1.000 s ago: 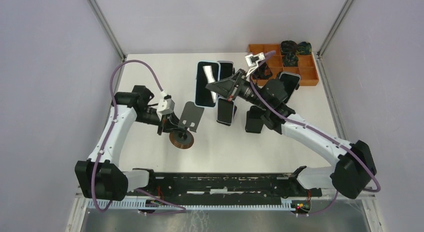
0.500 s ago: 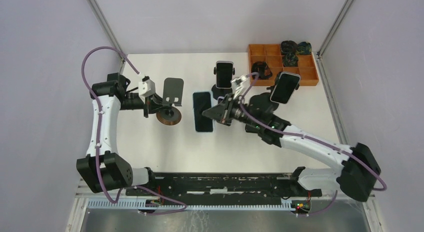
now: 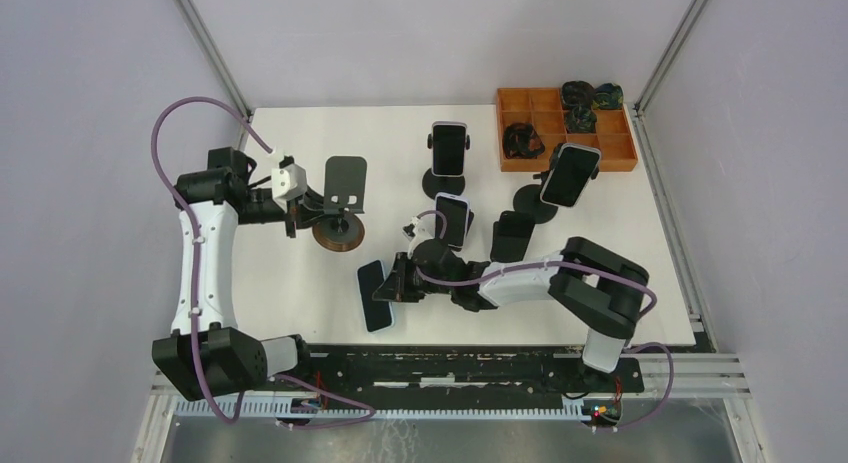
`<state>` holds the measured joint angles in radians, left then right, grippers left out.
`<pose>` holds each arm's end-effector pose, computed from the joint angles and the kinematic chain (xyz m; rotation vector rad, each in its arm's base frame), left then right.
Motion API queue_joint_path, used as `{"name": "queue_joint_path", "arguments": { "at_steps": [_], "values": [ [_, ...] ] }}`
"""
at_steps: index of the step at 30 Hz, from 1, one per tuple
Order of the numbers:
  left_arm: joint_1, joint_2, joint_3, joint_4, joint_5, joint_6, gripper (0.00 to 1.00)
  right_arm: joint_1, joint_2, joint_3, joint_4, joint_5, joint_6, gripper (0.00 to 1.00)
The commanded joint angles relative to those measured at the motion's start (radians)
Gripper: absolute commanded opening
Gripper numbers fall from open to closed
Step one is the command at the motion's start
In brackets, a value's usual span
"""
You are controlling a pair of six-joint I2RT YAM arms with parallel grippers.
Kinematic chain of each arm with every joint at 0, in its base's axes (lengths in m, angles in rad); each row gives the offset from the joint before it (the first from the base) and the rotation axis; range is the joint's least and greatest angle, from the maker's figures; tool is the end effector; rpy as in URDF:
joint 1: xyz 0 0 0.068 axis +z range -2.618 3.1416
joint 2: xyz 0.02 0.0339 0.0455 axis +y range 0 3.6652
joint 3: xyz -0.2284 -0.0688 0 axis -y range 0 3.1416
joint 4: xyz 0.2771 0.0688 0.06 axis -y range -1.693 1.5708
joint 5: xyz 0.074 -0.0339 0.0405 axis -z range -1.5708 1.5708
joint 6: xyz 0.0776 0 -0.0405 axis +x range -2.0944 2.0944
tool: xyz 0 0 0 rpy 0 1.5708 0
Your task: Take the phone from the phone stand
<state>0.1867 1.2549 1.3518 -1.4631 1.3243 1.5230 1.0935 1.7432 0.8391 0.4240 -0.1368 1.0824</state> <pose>0.2478 -0.0298 0.3261 1.2867 1.3867 -0.8187 0.1796 0.3704 0.0882 -0.1130 2.3985 1.3655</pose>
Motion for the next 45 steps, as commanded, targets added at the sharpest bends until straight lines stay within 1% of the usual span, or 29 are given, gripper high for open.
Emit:
{"name": "queue_joint_path", "arguments": {
  "at_steps": [1,3,9,12,13,14,16,18,20,23,24,28,32,36,37,38,40,42,45],
  "values": [
    [0.003,-0.033,-0.028,-0.001,0.073,0.004,0.02,0.023,0.066,0.079,0.135,0.072,0.133,0.0],
    [0.002,-0.034,-0.047,-0.001,0.076,0.008,0.02,0.03,0.094,0.093,0.123,0.106,0.144,0.0],
    [0.002,-0.037,-0.079,-0.001,0.091,0.024,0.02,0.034,0.17,0.099,0.203,0.165,0.206,0.0],
    [0.003,-0.036,-0.089,-0.002,0.089,0.029,0.02,0.04,0.198,0.108,0.202,0.196,0.224,0.0],
    [0.002,-0.035,-0.092,-0.002,0.089,0.031,0.02,0.041,0.203,0.114,0.188,0.203,0.225,0.04],
    [0.002,-0.035,-0.095,-0.002,0.09,0.032,0.02,0.042,0.206,0.118,0.178,0.21,0.22,0.1],
    [0.002,-0.035,-0.101,-0.002,0.092,0.034,0.02,0.043,0.204,0.123,0.154,0.224,0.204,0.32],
    [0.001,-0.035,-0.104,-0.003,0.099,0.036,0.02,0.043,0.188,0.127,0.108,0.246,0.167,0.56],
    [0.001,-0.038,-0.106,-0.001,0.103,0.036,0.02,0.042,0.153,0.129,0.045,0.276,0.106,0.74],
    [-0.001,-0.042,-0.109,-0.002,0.106,0.035,0.02,0.032,0.09,0.107,-0.002,0.302,0.021,0.95],
    [-0.001,-0.044,-0.11,-0.002,0.107,0.035,0.02,0.024,0.066,0.097,-0.013,0.302,-0.01,0.98],
    [-0.012,-0.05,-0.113,-0.002,0.114,0.03,0.02,-0.004,-0.045,0.099,-0.11,0.299,-0.166,0.98],
    [-0.025,-0.064,-0.111,-0.002,0.121,0.018,0.02,-0.061,-0.202,0.052,-0.04,0.149,-0.321,0.98],
    [-0.046,-0.077,-0.114,-0.002,0.123,0.005,0.02,-0.127,-0.345,0.05,0.007,-0.05,-0.45,0.98],
    [-0.053,-0.082,-0.116,-0.001,0.125,0.001,0.02,-0.144,-0.365,0.054,0.021,-0.092,-0.462,0.98],
    [-0.066,-0.085,-0.119,-0.002,0.125,-0.003,0.02,-0.169,-0.386,0.061,0.049,-0.165,-0.466,0.98],
    [-0.093,-0.092,-0.124,-0.003,0.123,-0.01,0.02,-0.2,-0.393,0.08,0.093,-0.272,-0.449,0.98],
    [-0.121,-0.101,-0.128,-0.003,0.117,-0.018,0.02,-0.218,-0.384,0.102,0.141,-0.348,-0.426,0.96],
    [-0.161,-0.118,-0.138,-0.002,0.103,-0.032,0.02,-0.221,-0.356,0.135,0.215,-0.412,-0.384,0.93]
  ]
}}
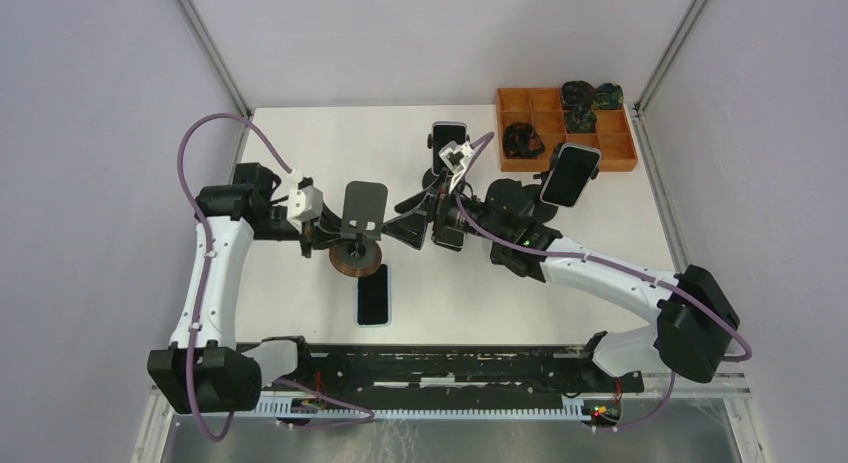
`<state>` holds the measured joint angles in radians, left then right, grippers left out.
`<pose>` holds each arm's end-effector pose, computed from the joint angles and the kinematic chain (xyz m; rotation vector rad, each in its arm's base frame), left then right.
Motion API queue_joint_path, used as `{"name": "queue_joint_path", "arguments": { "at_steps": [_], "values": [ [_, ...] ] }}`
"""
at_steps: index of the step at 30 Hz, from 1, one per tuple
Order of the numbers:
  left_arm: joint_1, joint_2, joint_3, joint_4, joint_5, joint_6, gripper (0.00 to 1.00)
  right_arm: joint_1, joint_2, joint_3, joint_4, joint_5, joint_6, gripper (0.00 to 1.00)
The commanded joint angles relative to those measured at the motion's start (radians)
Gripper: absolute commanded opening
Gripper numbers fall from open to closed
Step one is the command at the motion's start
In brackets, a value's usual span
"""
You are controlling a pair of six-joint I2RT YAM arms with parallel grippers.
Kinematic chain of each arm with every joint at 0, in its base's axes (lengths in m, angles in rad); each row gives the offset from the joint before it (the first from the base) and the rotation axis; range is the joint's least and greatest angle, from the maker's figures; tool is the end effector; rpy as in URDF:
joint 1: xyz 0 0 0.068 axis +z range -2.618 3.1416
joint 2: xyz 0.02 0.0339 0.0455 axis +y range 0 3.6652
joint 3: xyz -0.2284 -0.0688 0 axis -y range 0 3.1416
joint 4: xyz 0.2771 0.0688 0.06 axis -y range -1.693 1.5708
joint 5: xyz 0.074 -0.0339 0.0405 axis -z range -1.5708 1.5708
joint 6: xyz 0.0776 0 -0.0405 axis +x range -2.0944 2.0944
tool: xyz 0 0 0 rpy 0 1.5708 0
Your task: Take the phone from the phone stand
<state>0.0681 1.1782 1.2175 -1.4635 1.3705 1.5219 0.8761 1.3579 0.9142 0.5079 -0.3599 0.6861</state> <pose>0.2249 -0.0609 0.3069 1.3304 1.3266 -0.9752 0.2313 0.3203 0.2814 -0.4850 1.6456 1.4821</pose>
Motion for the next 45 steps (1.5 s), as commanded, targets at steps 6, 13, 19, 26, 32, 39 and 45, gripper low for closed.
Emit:
{"name": "queue_joint_path", "arguments": {
  "at_steps": [6,13,19,26,32,39,45],
  "values": [
    [-0.057,-0.057,-0.027,-0.002,0.025,-0.039,0.02,-0.004,0.079,0.076,0.289,-0.254,0.117,0.71],
    [-0.096,-0.043,-0.049,-0.001,-0.024,-0.03,0.28,-0.004,0.075,0.083,0.232,-0.214,0.072,0.0],
    [-0.097,-0.048,-0.05,-0.002,-0.05,-0.061,0.94,-0.014,0.046,0.106,0.093,-0.212,-0.07,0.0],
    [-0.096,-0.054,0.0,-0.001,-0.021,-0.163,0.97,-0.023,0.014,0.097,-0.008,-0.259,-0.245,0.0],
    [-0.096,0.051,0.096,-0.001,0.046,-0.256,0.8,-0.008,0.016,0.063,0.054,-0.304,-0.272,0.0],
    [-0.098,0.12,0.128,-0.001,0.082,-0.301,0.27,0.022,0.045,0.073,0.062,-0.277,-0.313,0.0],
    [-0.099,0.115,0.122,-0.001,0.052,-0.229,0.02,0.025,0.07,0.083,0.049,-0.226,-0.311,0.25]
  ]
}}
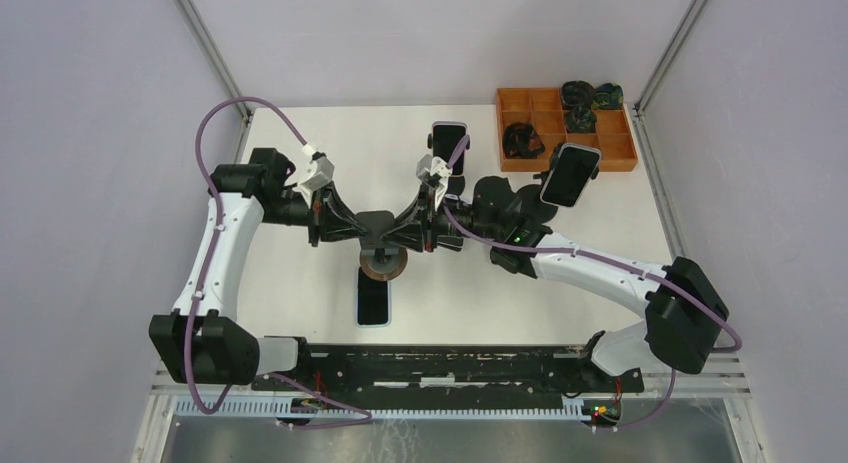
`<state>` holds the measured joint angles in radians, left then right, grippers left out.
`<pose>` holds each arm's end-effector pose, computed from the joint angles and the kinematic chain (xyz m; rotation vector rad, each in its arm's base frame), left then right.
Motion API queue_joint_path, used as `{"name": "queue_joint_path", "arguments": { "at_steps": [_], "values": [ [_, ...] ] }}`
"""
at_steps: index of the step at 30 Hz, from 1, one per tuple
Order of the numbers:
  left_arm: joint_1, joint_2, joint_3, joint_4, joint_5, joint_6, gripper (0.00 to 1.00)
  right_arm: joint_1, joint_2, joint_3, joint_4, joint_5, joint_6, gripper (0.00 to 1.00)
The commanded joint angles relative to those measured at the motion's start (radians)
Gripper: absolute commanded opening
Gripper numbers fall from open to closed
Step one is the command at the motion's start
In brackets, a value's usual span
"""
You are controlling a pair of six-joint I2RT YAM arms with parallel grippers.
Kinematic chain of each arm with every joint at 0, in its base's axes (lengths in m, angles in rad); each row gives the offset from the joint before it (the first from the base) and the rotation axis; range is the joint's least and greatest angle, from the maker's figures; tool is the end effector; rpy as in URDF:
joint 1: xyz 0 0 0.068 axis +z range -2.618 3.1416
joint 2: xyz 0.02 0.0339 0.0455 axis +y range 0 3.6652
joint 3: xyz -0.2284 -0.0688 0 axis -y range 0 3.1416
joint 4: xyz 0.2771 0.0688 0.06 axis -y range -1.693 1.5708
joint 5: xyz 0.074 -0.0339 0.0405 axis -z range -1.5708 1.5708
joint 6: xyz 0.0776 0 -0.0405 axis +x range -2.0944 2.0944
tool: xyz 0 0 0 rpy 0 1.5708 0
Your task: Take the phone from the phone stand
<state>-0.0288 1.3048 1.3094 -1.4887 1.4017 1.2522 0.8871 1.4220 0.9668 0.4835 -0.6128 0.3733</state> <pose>0.2420 -0.0835 0.3084 1.2127 1.5086 -1.2879 0.2173 0.3374 0.2753 -0.9439 1.4677 1.4300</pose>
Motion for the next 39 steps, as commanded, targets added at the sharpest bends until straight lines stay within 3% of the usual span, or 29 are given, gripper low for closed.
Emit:
{"name": "queue_joint_path", "arguments": {
  "at_steps": [1,3,6,13,19,27,35,39],
  "values": [
    [-0.002,-0.005,0.032,0.024,0.0,0.064,0.02,0.013,0.008,0.037,0.047,0.041,-0.006,0.35],
    [-0.001,0.018,0.038,0.024,-0.054,0.126,0.02,-0.006,0.003,0.041,-0.015,0.077,-0.018,0.54],
    [0.011,0.075,0.049,0.024,-0.128,0.208,0.02,-0.047,-0.032,0.019,-0.085,0.141,-0.014,0.73],
    [0.08,0.285,0.144,0.024,-0.186,0.34,0.02,-0.085,-0.193,-0.103,-0.218,0.294,-0.076,0.97],
    [0.104,0.474,0.276,0.025,-0.191,0.406,0.02,-0.085,-0.264,-0.194,-0.31,0.429,-0.083,0.98],
    [0.113,0.72,0.497,0.024,-0.163,0.429,0.02,-0.085,-0.214,-0.208,-0.388,0.583,-0.033,0.98],
    [0.12,0.853,0.558,0.024,-0.133,0.467,0.03,-0.085,-0.152,-0.257,-0.339,0.657,0.019,0.98],
    [0.129,0.88,0.557,0.024,-0.14,0.485,0.25,-0.085,-0.123,-0.257,-0.327,0.71,0.03,0.98]
  ]
}}
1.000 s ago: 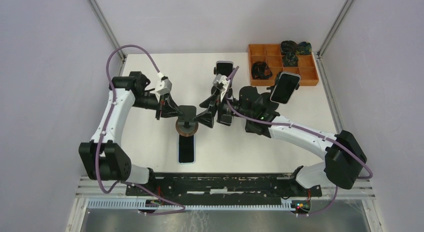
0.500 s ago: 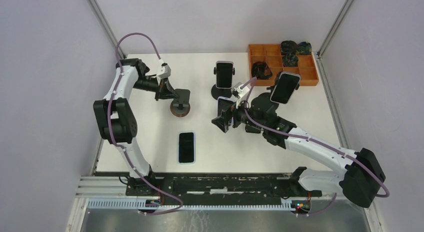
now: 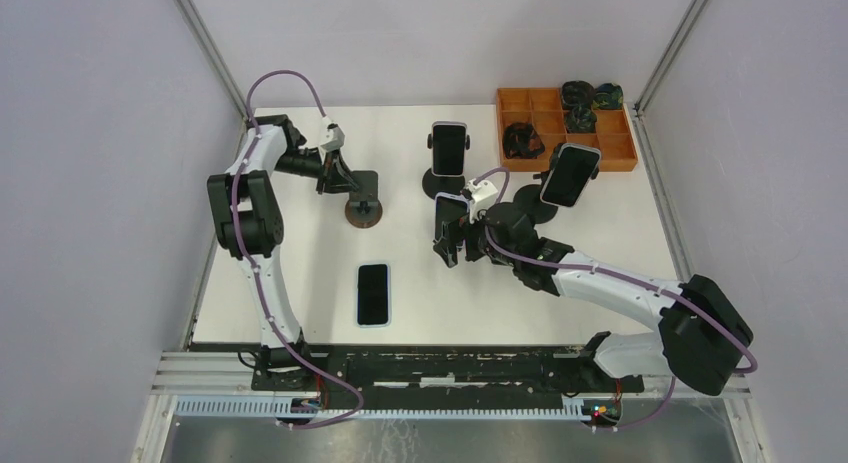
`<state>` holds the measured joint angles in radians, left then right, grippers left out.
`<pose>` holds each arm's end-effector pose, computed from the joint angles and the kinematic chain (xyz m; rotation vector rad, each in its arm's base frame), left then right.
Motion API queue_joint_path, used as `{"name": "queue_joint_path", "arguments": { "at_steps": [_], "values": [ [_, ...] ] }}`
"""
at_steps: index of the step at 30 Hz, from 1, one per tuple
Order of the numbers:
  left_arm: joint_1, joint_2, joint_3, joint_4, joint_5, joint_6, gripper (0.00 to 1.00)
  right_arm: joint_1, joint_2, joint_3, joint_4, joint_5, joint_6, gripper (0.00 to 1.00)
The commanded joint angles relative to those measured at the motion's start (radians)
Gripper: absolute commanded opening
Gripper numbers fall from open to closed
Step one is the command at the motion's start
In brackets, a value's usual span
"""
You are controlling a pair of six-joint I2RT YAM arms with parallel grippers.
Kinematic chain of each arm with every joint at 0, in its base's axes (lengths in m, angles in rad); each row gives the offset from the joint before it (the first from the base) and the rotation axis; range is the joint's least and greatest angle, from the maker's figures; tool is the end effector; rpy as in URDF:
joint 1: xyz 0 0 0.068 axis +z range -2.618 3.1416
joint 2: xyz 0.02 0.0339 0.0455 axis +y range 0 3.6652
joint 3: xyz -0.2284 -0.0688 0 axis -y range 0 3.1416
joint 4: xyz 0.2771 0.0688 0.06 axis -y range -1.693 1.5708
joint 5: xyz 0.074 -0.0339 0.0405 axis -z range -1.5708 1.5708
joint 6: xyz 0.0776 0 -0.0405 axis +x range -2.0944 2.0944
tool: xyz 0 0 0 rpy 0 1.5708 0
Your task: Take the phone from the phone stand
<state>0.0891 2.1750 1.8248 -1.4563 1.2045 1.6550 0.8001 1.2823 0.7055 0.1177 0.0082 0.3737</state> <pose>0.4117 -0.0360 0.1638 1.3609 1.6100 -1.1196 0.2484 0.2549 0.1645 -0.4409 2.0620 0.7181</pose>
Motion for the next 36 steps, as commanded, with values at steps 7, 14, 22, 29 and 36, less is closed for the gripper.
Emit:
{"name": "queue_joint_path", "arguments": {
  "at_steps": [7,14,22,29,36],
  "values": [
    [0.047,-0.012,0.038,-0.009,0.056,0.088,0.82,0.001,0.118,0.049,0.058,0.182,0.01,0.98],
    [0.092,-0.16,-0.002,-0.008,0.065,-0.016,1.0,0.001,0.165,0.075,0.097,0.25,-0.01,0.98],
    [0.093,-0.385,-0.187,-0.009,0.0,-0.228,1.0,-0.023,0.232,0.122,0.154,0.238,-0.048,0.9],
    [0.081,-0.529,-0.339,0.023,-0.061,-0.551,1.0,-0.038,0.269,0.119,0.22,0.185,-0.056,0.69],
    [-0.011,-0.708,-0.51,0.343,-0.212,-1.038,1.0,-0.038,0.274,0.104,0.272,0.105,-0.058,0.33]
  ]
}}
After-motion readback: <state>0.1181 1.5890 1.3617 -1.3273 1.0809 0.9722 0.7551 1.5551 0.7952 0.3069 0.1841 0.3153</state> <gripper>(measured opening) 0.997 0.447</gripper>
